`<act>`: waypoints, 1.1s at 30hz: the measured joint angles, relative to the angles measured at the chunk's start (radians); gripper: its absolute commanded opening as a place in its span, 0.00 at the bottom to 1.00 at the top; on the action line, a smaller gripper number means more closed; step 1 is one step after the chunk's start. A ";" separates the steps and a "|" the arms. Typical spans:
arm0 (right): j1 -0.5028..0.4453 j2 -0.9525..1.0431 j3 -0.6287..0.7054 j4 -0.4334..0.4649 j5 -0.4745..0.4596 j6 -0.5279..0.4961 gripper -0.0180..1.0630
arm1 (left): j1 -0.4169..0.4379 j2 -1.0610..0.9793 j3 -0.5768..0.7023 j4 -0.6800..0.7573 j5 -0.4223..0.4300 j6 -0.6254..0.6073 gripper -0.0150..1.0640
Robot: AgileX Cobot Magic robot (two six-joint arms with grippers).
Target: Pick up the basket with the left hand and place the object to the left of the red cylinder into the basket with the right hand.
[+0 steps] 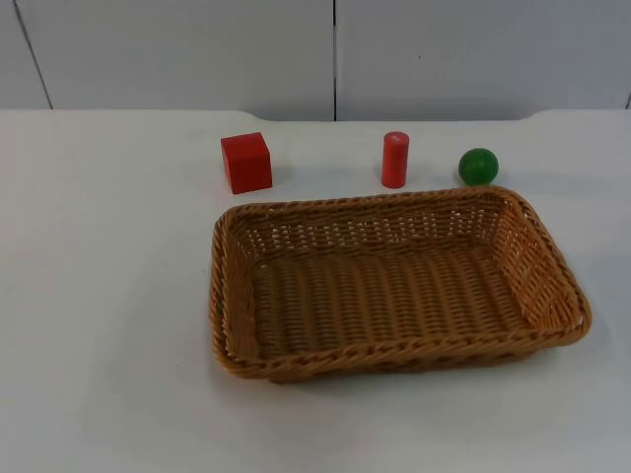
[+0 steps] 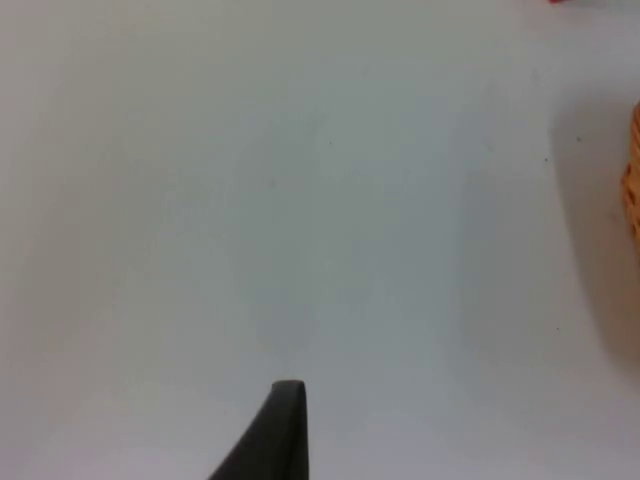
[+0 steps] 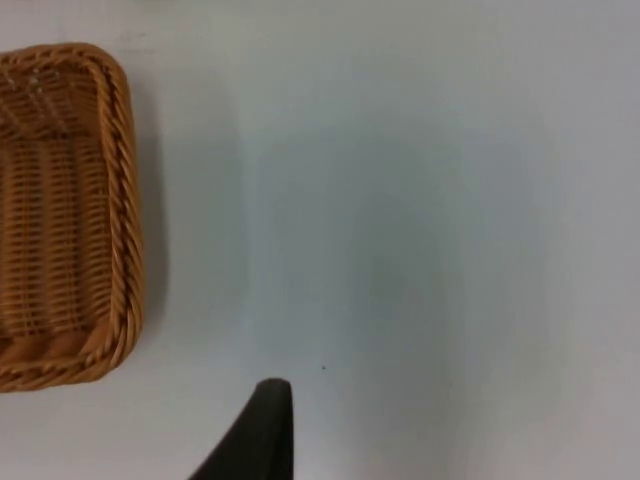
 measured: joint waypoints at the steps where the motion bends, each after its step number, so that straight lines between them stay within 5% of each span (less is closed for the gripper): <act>1: 0.000 0.010 0.000 0.002 0.000 0.000 0.99 | 0.000 0.011 0.000 0.000 -0.005 0.000 0.99; 9: 0.000 0.021 0.000 0.002 0.000 0.000 0.99 | 0.000 0.081 0.000 -0.023 -0.027 0.021 0.99; 19: 0.000 0.021 0.000 0.002 -0.002 0.000 0.99 | -0.011 0.339 -0.030 -0.239 -0.060 0.233 0.99; 33: 0.000 0.021 0.000 0.003 -0.011 0.000 0.99 | -0.247 0.831 -0.342 -0.320 -0.091 0.261 0.99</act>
